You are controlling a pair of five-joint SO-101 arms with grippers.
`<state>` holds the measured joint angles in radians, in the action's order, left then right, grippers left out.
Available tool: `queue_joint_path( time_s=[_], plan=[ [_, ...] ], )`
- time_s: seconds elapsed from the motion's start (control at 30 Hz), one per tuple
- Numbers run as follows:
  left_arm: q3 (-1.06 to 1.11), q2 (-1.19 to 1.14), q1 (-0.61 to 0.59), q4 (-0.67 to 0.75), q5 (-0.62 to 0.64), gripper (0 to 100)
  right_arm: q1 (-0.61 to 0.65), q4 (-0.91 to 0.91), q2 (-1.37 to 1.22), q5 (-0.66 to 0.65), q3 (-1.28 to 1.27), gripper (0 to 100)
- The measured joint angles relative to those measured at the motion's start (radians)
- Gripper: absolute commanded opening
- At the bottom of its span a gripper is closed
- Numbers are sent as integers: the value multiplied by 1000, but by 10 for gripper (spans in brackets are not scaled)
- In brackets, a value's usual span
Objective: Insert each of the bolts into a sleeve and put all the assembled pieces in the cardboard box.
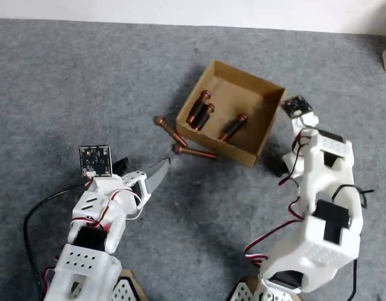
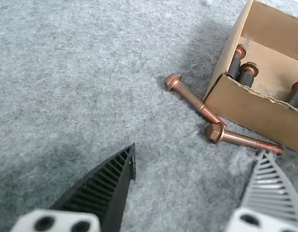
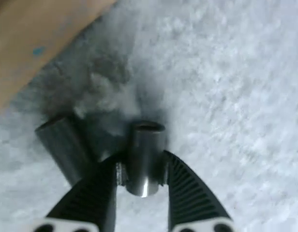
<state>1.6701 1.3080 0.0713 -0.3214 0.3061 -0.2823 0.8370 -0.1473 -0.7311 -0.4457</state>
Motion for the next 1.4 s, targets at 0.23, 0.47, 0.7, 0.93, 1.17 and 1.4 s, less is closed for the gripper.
queue_joint_path(
  time_s=[0.23,0.47,0.7,0.93,1.17,1.4],
  plan=[
    [-44,-2,0,-83,0,354,92,26,262,276,-264,5],
    [-138,-2,0,-247,63,354,256,26,566,543,-519,5],
    [-250,-80,-35,-322,114,354,344,-124,821,680,-787,5],
    [-499,-462,-61,-338,157,354,379,-224,1080,692,-1014,5],
    [-786,-902,-52,-338,295,354,443,-227,1287,646,-1126,5],
    [-959,-1192,-21,-338,465,354,443,-227,1384,640,-1165,5]
  ],
)
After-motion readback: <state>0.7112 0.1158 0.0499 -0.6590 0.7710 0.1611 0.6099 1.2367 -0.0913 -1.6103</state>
